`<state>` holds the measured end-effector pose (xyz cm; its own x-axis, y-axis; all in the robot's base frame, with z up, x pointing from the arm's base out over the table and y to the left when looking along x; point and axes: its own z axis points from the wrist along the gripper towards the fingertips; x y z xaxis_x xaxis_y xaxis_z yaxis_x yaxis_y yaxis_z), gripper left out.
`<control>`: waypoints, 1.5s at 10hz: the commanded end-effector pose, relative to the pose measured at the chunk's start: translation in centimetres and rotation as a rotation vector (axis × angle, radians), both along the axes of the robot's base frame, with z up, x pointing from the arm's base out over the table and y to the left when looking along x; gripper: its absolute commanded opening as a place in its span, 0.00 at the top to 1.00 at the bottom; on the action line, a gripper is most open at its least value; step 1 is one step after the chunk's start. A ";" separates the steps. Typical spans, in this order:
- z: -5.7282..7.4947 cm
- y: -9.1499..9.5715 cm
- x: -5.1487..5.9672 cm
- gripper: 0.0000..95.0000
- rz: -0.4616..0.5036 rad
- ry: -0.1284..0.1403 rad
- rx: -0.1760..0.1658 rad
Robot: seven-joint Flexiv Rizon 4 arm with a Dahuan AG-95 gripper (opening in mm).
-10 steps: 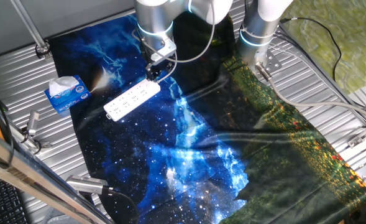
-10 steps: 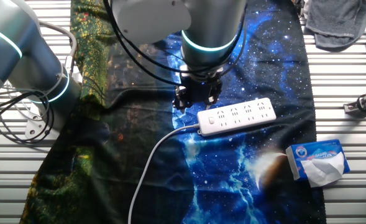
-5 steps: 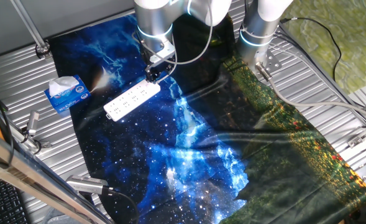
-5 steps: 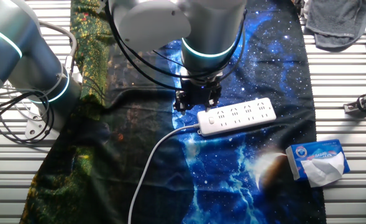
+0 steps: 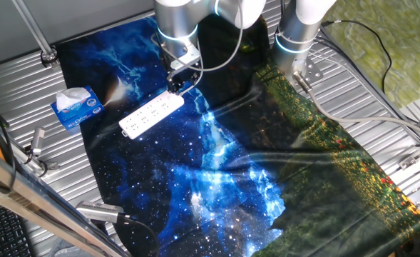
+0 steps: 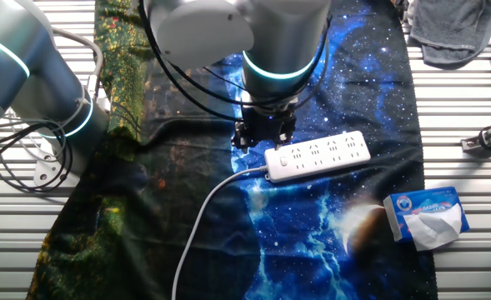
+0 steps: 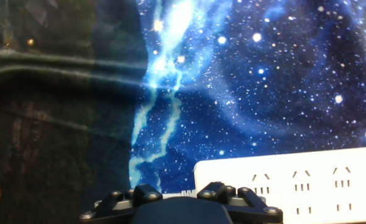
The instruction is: Turn on the power strip by pressing the button
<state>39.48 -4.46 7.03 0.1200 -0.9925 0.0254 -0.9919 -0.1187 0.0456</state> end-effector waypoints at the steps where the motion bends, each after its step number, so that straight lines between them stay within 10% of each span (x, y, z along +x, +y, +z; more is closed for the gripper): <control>1: 0.1 0.1 -0.1 0.40 -0.011 0.010 -0.004; 8: 0.1 0.1 -0.1 0.40 -0.036 0.077 -0.021; 15: 0.1 0.1 -0.1 0.40 -0.009 0.080 -0.023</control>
